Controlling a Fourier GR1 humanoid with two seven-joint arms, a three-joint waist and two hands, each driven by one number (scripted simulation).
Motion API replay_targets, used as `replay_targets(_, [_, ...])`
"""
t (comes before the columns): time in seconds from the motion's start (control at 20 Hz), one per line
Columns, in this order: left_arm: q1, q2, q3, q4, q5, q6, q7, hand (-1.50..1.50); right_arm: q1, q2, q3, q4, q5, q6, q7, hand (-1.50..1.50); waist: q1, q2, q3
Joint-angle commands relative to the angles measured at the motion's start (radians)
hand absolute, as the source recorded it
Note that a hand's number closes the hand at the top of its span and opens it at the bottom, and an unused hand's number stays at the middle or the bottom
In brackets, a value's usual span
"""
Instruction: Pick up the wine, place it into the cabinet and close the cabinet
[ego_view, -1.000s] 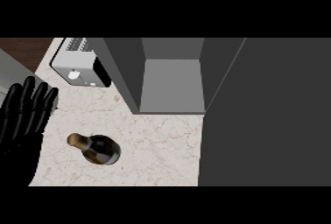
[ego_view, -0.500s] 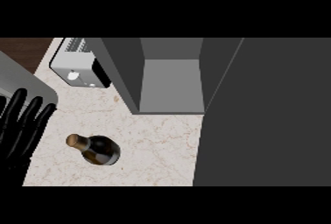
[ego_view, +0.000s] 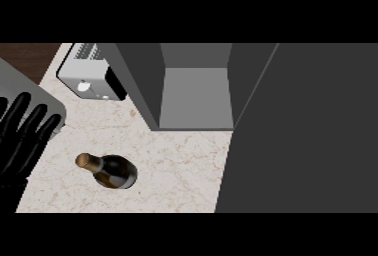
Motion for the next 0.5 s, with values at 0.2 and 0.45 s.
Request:
replay_targets(0.2, [-0.009,0.016,0.008,-0.097,-0.027,0.038,0.063,-1.5,-0.005,-0.036,0.094,-0.148,0.159,-0.072,0.103,-1.5,-0.004,-0.002,0.0])
replay_targets(0.45, [-0.041,0.017,0.029,-0.032,-0.02,0.038,0.054,-1.5,-0.073,-0.054,0.053,-0.155,0.133,-0.104,0.173,-1.5,-0.005,0.001,0.0])
